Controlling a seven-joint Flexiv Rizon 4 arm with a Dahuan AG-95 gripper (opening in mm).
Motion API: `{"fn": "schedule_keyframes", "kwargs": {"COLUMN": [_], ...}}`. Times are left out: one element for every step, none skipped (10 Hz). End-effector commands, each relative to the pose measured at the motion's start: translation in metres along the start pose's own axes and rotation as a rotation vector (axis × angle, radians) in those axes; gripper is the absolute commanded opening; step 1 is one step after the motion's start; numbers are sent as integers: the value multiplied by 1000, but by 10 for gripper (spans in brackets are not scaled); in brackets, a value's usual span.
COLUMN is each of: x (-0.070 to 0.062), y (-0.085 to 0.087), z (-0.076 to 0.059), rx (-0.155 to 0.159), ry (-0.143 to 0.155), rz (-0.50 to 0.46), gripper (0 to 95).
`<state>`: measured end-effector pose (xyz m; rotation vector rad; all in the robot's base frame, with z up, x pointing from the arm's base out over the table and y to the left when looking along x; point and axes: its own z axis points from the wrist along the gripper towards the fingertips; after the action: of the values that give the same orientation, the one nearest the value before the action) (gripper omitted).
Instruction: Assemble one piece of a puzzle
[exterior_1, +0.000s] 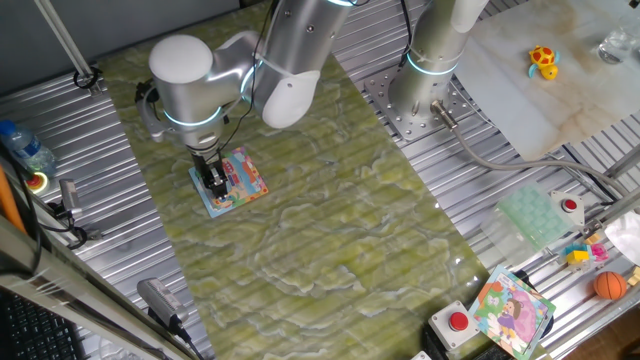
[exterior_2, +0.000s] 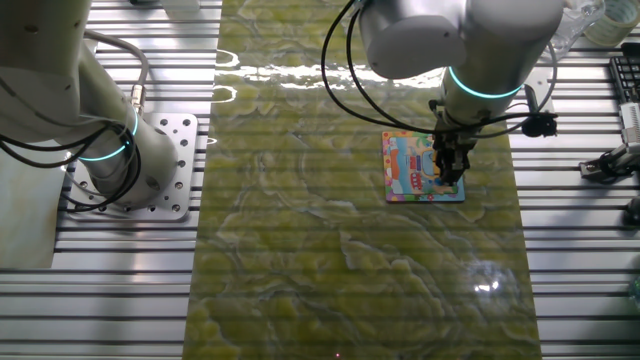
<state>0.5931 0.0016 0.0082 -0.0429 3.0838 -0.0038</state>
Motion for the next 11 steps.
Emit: {"fn": "schedule_keyframes", "kwargs": {"x": [0, 0, 0, 0, 0, 0, 0, 0, -1, -3, -4], "y": [0, 0, 0, 0, 0, 0, 1, 2, 3, 5, 7], "z": [0, 0, -1, -1, -1, -1, -5, -13, -17, -19, -19], "rx": [0, 0, 0, 0, 0, 0, -4, -6, -9, -17, -20], "ry": [1, 1, 1, 0, 0, 0, 0, 7, 13, 14, 17], "rz": [-3, -5, -8, -10, -10, -11, -12, -10, -7, -3, 8], "gripper": [570, 760, 760, 760, 760, 760, 760, 760, 760, 570, 570]}}
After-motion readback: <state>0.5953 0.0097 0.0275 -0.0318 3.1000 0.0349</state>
